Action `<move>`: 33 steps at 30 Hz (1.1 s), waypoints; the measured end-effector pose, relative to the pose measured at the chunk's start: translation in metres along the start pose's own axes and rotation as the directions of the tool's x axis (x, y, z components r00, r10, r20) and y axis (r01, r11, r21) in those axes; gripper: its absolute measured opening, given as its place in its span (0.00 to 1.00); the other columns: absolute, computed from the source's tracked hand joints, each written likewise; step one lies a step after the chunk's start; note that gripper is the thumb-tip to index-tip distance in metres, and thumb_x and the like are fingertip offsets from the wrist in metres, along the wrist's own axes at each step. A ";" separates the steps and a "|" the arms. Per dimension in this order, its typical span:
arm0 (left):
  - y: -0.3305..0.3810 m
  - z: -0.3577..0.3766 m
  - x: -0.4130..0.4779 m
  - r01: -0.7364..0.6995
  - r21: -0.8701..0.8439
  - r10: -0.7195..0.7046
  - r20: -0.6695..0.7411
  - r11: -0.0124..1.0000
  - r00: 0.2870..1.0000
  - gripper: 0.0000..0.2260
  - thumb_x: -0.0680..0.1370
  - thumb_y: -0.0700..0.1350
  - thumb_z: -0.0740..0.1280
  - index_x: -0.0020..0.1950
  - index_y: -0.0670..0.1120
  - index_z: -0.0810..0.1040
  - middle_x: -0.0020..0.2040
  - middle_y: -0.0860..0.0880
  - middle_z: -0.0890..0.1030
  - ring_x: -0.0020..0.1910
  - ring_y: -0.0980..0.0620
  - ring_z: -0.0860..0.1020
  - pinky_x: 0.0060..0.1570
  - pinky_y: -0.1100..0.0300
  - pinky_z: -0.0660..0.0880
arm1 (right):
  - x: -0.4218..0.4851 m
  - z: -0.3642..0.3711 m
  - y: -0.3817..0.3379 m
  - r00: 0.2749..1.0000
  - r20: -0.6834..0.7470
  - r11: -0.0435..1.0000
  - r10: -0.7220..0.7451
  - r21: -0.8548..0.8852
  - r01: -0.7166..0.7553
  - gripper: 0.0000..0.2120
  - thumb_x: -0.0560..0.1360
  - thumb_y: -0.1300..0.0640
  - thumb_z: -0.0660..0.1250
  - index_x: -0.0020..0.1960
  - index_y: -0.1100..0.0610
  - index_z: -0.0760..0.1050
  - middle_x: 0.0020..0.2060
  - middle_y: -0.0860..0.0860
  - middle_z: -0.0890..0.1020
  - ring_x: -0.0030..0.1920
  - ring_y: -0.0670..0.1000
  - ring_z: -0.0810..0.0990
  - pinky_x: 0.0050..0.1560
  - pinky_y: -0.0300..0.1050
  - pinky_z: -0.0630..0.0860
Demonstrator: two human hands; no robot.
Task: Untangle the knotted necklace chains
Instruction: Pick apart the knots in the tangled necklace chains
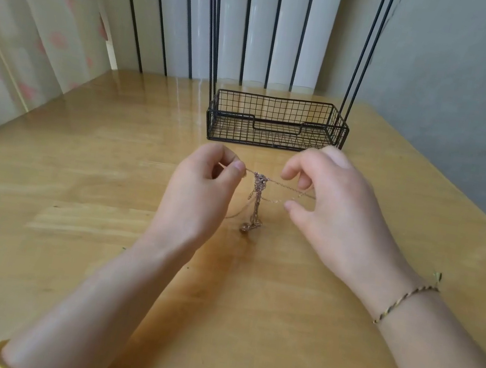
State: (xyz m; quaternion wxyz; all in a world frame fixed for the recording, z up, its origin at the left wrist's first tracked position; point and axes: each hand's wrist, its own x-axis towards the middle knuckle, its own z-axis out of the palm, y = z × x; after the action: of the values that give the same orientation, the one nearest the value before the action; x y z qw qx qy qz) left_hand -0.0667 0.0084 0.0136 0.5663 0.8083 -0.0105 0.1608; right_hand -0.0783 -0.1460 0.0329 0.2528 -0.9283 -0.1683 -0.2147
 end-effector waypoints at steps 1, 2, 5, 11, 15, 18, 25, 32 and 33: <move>-0.001 -0.001 0.000 0.001 0.012 -0.001 0.000 1.000 1.000 0.08 0.79 0.46 0.63 0.43 0.44 0.75 0.30 0.52 0.70 0.25 0.57 0.63 0.25 0.65 0.61 | 0.000 0.000 -0.001 0.999 -0.007 0.998 -0.035 -0.050 0.035 0.16 0.69 0.69 0.69 0.49 0.52 0.72 0.41 0.44 0.68 0.43 0.48 0.70 0.43 0.42 0.69; -0.001 -0.001 0.001 -0.003 0.031 0.003 0.002 1.000 1.000 0.08 0.79 0.46 0.63 0.43 0.44 0.75 0.31 0.51 0.70 0.25 0.57 0.63 0.26 0.63 0.61 | 0.000 0.000 -0.001 0.997 -0.005 0.992 -0.071 -0.106 0.070 0.17 0.67 0.72 0.67 0.48 0.53 0.72 0.41 0.45 0.68 0.44 0.50 0.70 0.43 0.46 0.70; -0.003 0.000 0.001 -0.038 0.120 0.036 0.022 0.992 0.999 0.07 0.79 0.47 0.63 0.42 0.47 0.74 0.31 0.50 0.73 0.26 0.55 0.65 0.27 0.63 0.62 | -0.002 0.003 0.001 0.993 0.034 0.958 -0.110 -0.262 0.115 0.14 0.64 0.74 0.67 0.42 0.57 0.75 0.34 0.48 0.73 0.41 0.53 0.70 0.34 0.49 0.72; -0.002 0.002 -0.002 -0.060 0.180 0.049 0.064 0.982 0.997 0.07 0.81 0.46 0.61 0.43 0.48 0.71 0.27 0.51 0.75 0.21 0.59 0.67 0.21 0.69 0.60 | -0.003 0.004 0.000 0.998 -0.014 0.966 -0.056 -0.253 0.051 0.03 0.72 0.54 0.71 0.40 0.52 0.80 0.29 0.48 0.76 0.39 0.51 0.71 0.34 0.44 0.69; 0.000 0.001 -0.003 -0.032 0.179 0.016 0.088 0.983 0.996 0.07 0.82 0.46 0.59 0.45 0.46 0.71 0.28 0.50 0.78 0.18 0.59 0.67 0.20 0.69 0.59 | 0.001 0.003 0.001 0.986 -0.014 0.880 0.163 0.453 -0.139 0.09 0.75 0.54 0.66 0.36 0.53 0.79 0.24 0.46 0.74 0.29 0.45 0.71 0.33 0.40 0.68; 0.002 0.003 -0.006 -0.022 0.156 -0.001 0.142 0.988 0.990 0.07 0.82 0.45 0.58 0.45 0.46 0.69 0.29 0.48 0.80 0.17 0.59 0.66 0.20 0.69 0.59 | 0.002 0.001 0.000 0.978 -0.022 0.732 0.207 0.667 -0.140 0.10 0.77 0.59 0.64 0.39 0.56 0.79 0.26 0.48 0.74 0.27 0.41 0.70 0.32 0.30 0.66; 0.007 0.008 -0.011 -0.032 0.149 -0.007 0.249 0.988 0.968 0.07 0.82 0.46 0.57 0.47 0.44 0.68 0.29 0.48 0.81 0.18 0.61 0.66 0.22 0.69 0.60 | 0.001 0.004 -0.001 0.969 0.021 0.546 0.247 0.823 -0.157 0.10 0.78 0.59 0.62 0.41 0.56 0.79 0.37 0.51 0.82 0.30 0.46 0.71 0.37 0.42 0.72; 0.005 0.008 -0.009 -0.020 0.119 -0.018 0.306 0.993 0.952 0.07 0.82 0.43 0.59 0.45 0.44 0.70 0.27 0.50 0.78 0.19 0.61 0.67 0.23 0.68 0.61 | 0.003 0.007 -0.001 0.971 0.042 0.350 0.235 0.929 -0.124 0.09 0.76 0.58 0.61 0.39 0.56 0.77 0.37 0.54 0.80 0.33 0.50 0.74 0.38 0.41 0.74; 0.004 0.009 -0.008 -0.004 0.110 -0.031 0.315 0.994 0.949 0.07 0.82 0.43 0.59 0.45 0.43 0.71 0.26 0.51 0.77 0.19 0.61 0.67 0.24 0.68 0.62 | 0.003 0.006 -0.002 0.971 0.037 0.339 0.237 0.933 -0.118 0.10 0.78 0.59 0.61 0.40 0.57 0.76 0.37 0.54 0.80 0.31 0.49 0.73 0.35 0.41 0.73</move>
State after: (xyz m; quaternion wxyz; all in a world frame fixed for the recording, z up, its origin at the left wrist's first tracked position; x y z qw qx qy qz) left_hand -0.0731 -0.0023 0.0123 0.5133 0.8534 -0.0867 0.0259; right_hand -0.0750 -0.1403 0.0300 0.7627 -0.6222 -0.1443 -0.1017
